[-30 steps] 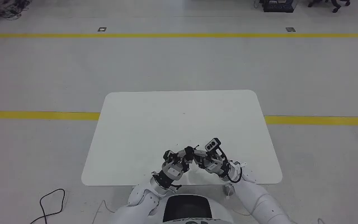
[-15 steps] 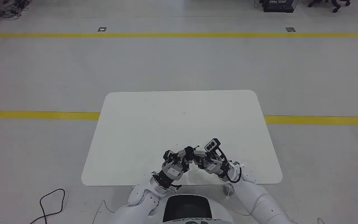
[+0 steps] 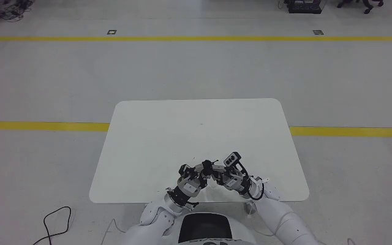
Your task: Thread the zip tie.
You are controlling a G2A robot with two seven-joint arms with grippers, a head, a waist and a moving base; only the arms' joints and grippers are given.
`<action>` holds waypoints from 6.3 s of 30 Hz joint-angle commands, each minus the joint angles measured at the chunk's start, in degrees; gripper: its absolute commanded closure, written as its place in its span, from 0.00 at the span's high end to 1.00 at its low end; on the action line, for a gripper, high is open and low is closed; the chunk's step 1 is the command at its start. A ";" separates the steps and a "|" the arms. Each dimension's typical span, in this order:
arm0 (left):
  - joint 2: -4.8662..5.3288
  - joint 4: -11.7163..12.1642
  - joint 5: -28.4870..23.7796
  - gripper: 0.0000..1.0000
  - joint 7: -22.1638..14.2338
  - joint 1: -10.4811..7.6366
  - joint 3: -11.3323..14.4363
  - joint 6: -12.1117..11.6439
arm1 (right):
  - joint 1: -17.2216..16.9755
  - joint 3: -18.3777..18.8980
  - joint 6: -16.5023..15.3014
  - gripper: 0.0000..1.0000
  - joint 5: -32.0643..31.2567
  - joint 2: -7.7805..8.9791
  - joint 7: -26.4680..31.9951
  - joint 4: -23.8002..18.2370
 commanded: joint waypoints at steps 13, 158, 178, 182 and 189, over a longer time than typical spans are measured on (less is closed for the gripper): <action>0.00 0.00 0.00 0.00 0.00 0.00 0.00 0.00 | -0.17 0.03 0.18 0.00 -0.46 -0.02 -0.22 0.01; 2.47 -5.76 17.71 0.00 10.31 3.22 -6.54 -0.40 | -12.66 17.70 -4.77 1.00 -43.46 -1.17 -15.82 -29.11; 3.43 -7.96 21.52 0.00 12.84 5.36 -10.15 0.00 | -13.55 20.20 -4.77 1.00 -48.91 -2.09 -17.01 -32.75; 3.73 -8.11 21.72 0.00 12.74 5.29 -11.14 0.62 | -12.94 21.60 -4.77 1.00 -47.37 -1.40 -14.54 -33.44; 4.33 -8.94 22.18 0.00 12.06 6.08 -12.91 1.76 | -10.38 25.05 -4.77 1.00 -42.11 -0.24 -6.29 -31.23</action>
